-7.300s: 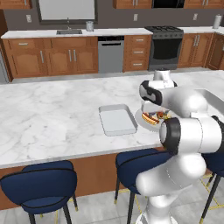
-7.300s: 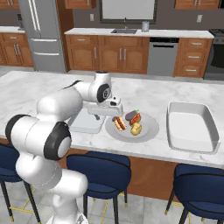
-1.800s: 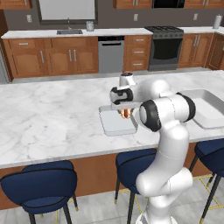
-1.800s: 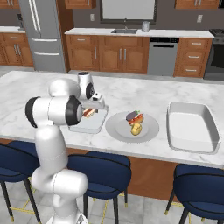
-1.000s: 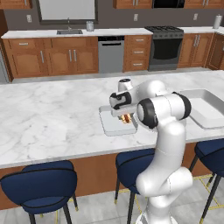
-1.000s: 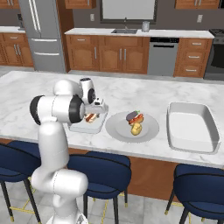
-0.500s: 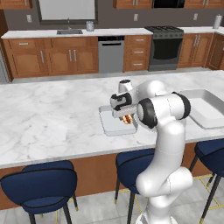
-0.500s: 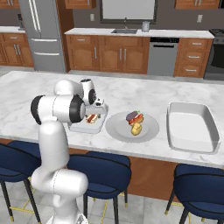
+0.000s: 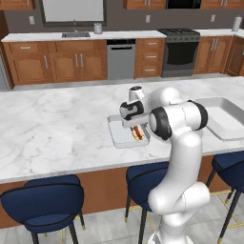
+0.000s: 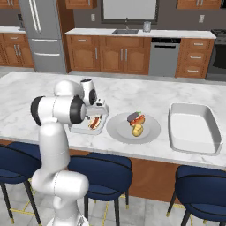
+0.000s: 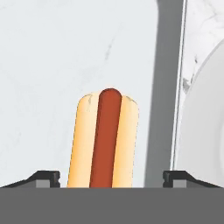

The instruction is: Place one cooked food and one vegetable from the large plate to each tupperware container.

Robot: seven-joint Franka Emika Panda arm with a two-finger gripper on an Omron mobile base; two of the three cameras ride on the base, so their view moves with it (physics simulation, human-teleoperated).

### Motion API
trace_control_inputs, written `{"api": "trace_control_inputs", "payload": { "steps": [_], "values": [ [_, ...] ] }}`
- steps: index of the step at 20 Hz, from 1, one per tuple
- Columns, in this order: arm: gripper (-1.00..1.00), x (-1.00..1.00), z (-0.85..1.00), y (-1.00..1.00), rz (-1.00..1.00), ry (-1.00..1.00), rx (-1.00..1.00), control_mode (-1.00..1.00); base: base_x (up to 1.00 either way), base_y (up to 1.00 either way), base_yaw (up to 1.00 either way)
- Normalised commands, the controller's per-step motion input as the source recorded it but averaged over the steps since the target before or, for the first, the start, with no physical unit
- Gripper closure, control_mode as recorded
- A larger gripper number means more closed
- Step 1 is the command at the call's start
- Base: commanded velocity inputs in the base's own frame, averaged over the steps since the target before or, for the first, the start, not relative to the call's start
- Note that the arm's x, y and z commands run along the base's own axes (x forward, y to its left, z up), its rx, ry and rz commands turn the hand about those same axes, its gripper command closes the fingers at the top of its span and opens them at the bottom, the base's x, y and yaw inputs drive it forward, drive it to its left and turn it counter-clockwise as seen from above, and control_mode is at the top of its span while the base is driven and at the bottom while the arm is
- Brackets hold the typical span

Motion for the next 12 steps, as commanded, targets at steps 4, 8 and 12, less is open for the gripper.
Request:
{"api": "trace_control_inputs", "payload": {
  "steps": [4,8,12],
  "values": [
    [-1.0,-0.06,0.3,0.0,0.0,-0.01,-0.02,-1.0,0.0,0.0,0.0],
    [-1.0,-0.3,0.61,-0.08,0.0,-0.04,0.0,-1.0,0.0,0.0,0.0],
    [-1.0,-0.28,0.69,-0.67,0.0,-0.01,0.07,-1.0,0.0,0.0,0.0]
  ]
}}
